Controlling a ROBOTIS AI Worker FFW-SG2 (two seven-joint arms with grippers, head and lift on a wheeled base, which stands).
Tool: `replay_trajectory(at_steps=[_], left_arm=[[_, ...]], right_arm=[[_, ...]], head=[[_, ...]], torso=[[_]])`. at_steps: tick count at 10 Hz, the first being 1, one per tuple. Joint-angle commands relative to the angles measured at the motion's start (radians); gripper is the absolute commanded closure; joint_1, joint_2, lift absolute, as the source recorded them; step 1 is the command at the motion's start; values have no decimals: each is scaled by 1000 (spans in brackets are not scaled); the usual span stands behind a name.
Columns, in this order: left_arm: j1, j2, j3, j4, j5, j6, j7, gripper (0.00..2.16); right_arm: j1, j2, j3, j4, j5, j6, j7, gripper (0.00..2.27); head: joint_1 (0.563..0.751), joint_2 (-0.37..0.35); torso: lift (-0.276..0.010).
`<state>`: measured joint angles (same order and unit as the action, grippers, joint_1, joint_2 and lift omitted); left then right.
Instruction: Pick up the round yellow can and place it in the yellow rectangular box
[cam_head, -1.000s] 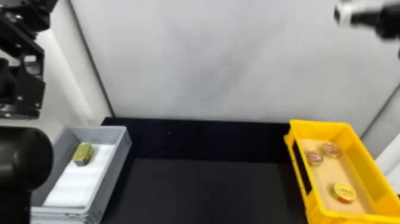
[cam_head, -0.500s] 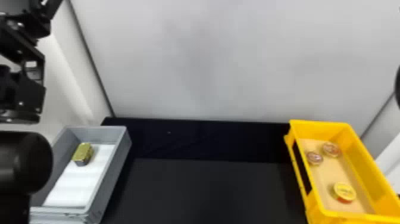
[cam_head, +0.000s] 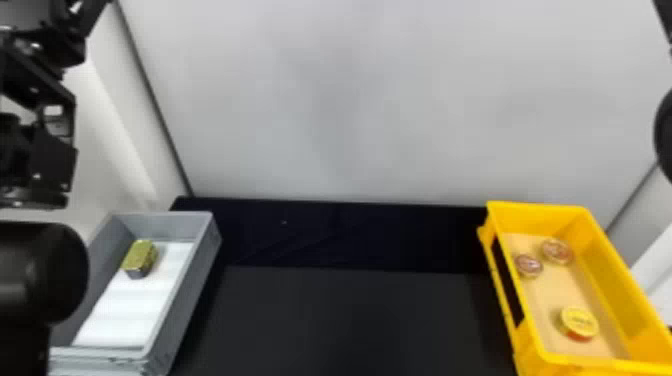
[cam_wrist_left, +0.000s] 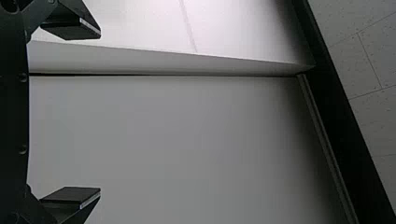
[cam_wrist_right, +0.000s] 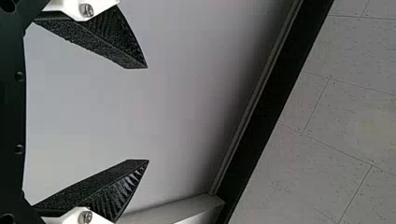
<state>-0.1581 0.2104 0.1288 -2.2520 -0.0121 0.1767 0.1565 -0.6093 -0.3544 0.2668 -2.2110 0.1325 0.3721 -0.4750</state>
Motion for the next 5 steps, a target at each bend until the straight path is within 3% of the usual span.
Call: replay_trajectory(at_steps=[1,5], left_arm=[[3,1,2,3,0,-5,0,98],[5,0,2,3,8,0,-5,93]], right_arm=[[-1,2,0,-1,-24,-2,-4,55],[-13,35,-29,-30,-63,96,9,-2]], head=[[663,54],[663,54]], torso=[[-2],[-2]])
